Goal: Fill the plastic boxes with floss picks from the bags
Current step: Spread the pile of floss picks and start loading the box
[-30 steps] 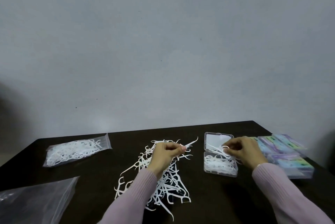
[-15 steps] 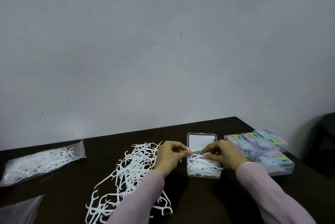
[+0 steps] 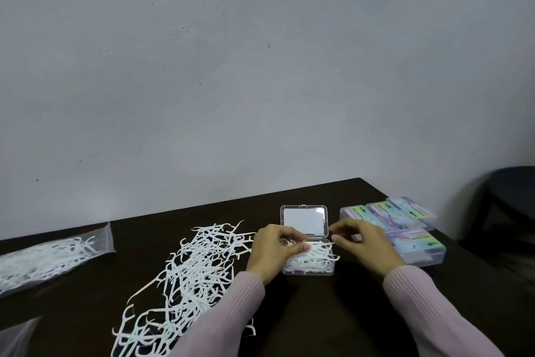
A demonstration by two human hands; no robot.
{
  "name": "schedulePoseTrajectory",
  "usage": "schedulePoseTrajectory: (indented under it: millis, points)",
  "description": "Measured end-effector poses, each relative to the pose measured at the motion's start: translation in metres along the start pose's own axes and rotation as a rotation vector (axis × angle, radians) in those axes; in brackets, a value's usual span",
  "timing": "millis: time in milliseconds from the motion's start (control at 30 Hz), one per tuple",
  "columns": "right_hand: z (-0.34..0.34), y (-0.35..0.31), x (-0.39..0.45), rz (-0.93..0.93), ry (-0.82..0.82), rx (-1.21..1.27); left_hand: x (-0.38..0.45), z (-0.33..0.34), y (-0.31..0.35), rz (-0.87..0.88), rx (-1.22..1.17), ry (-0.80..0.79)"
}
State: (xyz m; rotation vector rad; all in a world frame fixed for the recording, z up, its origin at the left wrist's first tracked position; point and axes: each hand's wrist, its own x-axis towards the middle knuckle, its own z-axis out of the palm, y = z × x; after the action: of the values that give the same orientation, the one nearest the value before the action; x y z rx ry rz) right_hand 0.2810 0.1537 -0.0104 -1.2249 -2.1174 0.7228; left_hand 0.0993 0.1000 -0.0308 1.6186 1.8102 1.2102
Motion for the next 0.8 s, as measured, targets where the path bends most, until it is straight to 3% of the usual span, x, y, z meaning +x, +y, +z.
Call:
schedulePoseTrajectory:
  millis: [200,333,567,800]
  points:
    - [0.009,0.007,-0.01,0.171,-0.035,0.17,-0.008,0.002,-0.004,-0.021,-0.238,0.042]
    - [0.021,0.001,-0.015,0.192,-0.051,0.163,-0.015,0.005,-0.007,-0.061,-0.405,0.128]
    - [0.033,-0.007,-0.02,0.224,-0.033,0.145,-0.023,0.01,-0.011,-0.037,-0.377,0.127]
    - [0.028,-0.008,-0.021,0.229,0.154,0.151,-0.027,0.011,-0.01,0.006,-0.32,0.165]
